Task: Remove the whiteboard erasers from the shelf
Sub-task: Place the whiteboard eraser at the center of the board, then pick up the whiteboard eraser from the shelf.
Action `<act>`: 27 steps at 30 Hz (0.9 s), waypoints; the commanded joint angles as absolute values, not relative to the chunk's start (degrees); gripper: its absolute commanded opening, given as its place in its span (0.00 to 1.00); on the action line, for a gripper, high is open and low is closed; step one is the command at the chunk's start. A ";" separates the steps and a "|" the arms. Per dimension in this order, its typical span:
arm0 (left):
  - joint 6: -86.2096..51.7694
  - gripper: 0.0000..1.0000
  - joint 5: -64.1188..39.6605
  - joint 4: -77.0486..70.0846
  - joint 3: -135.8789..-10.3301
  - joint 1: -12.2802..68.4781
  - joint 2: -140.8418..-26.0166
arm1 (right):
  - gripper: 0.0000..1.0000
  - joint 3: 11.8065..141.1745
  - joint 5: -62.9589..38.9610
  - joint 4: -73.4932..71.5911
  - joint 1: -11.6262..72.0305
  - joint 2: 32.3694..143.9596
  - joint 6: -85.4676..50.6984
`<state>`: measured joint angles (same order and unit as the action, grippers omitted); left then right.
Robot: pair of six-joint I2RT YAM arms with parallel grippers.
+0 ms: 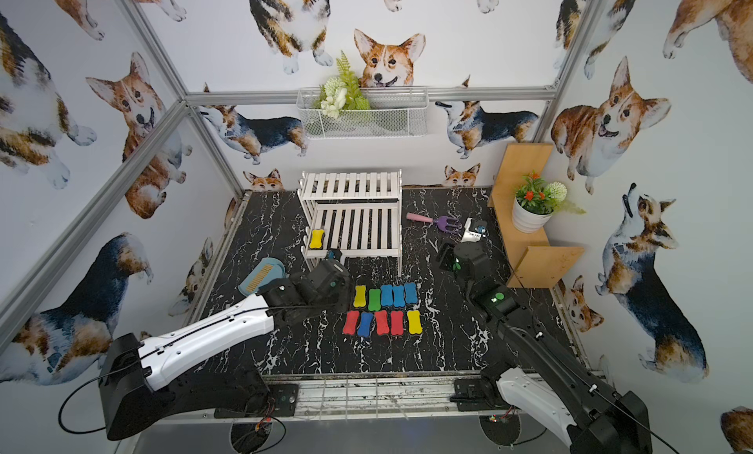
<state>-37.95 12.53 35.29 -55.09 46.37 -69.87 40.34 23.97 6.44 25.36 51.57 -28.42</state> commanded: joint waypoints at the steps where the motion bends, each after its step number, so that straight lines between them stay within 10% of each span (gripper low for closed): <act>1: -30.27 0.66 6.68 37.95 -58.75 38.69 -68.91 | 0.72 40.25 23.77 6.15 25.35 51.67 -29.07; 11: -19.47 0.65 1.57 36.26 -68.81 24.18 -78.69 | 0.72 40.64 23.76 5.94 25.37 52.64 -29.01; 27: -18.09 0.59 8.52 26.01 -68.85 23.56 -84.48 | 0.72 40.52 23.55 5.46 25.31 53.61 -29.44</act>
<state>-18.79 6.04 27.97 -68.23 23.64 -83.46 40.36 23.73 6.42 25.36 53.49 -28.84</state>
